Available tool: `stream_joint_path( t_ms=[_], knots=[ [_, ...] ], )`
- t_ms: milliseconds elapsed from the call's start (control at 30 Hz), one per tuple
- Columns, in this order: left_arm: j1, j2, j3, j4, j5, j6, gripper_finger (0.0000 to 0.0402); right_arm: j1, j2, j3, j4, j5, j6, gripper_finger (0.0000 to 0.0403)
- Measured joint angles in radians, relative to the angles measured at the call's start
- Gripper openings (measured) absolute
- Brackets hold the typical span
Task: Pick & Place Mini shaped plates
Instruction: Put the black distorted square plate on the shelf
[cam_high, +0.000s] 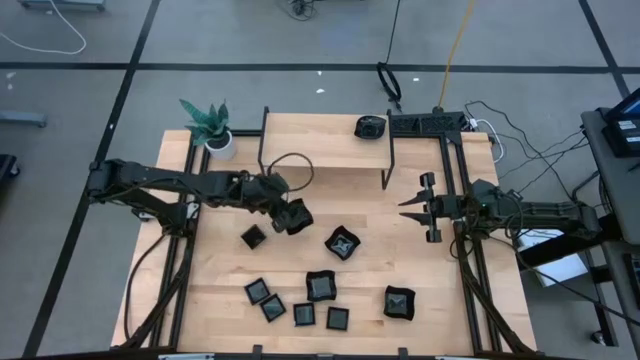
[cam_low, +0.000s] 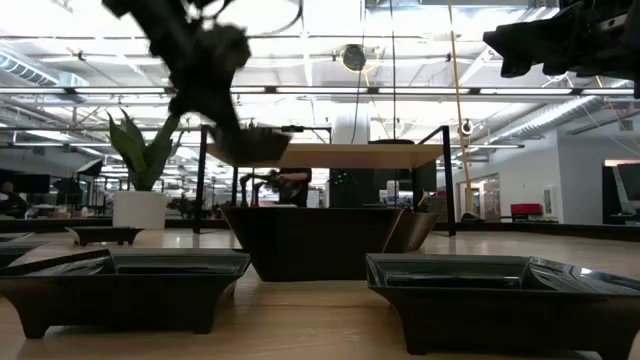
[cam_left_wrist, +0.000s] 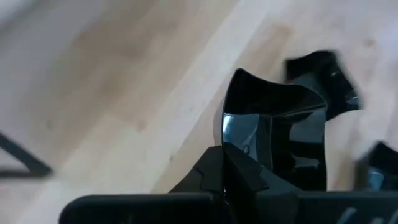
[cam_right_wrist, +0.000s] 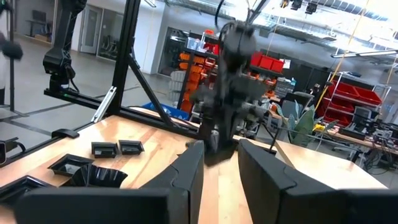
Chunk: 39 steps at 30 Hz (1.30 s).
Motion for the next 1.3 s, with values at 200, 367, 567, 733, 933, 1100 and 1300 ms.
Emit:
stream_joint_path(
  t_ms=[200, 367, 567, 733, 933, 1100, 1300],
  knots=[
    [0.033, 0.0, 0.279, -0.214, -0.124, 0.138, 0.0009, 0.0, 0.005, 0.0, -0.002, 0.0, 0.0, 0.0091],
    [0.145, 0.0, 0.432, -0.269, -0.112, 0.234, 0.0004, 0.0, 0.005, 0.0, -0.001, 0.0, 0.0, 0.0091],
    [0.432, 0.0, 0.446, -0.328, 0.004, 0.24, 0.0004, 0.0, 0.005, 0.0, -0.001, 0.0, 0.0, 0.0091],
    [0.614, 0.008, 0.376, -0.223, 0.152, 0.177, 0.0005, 0.0, 0.006, 0.0, -0.001, 0.0, -0.001, 0.0091],
    [0.704, 0.008, 0.259, -0.141, 0.191, 0.178, 0.0007, 0.0, 0.006, 0.0, -0.001, 0.0, -0.002, 0.0091],
    [0.722, 0.008, 0.18, -0.078, 0.258, 0.153, 0.0005, 0.0, 0.006, 0.0, -0.001, 0.0, -0.001, 0.0091],
    [0.713, 0.008, 0.149, -0.03, 0.282, 0.153, 0.0004, 0.0, 0.006, 0.0, -0.001, 0.0, 0.0, 0.0091]
  ],
)
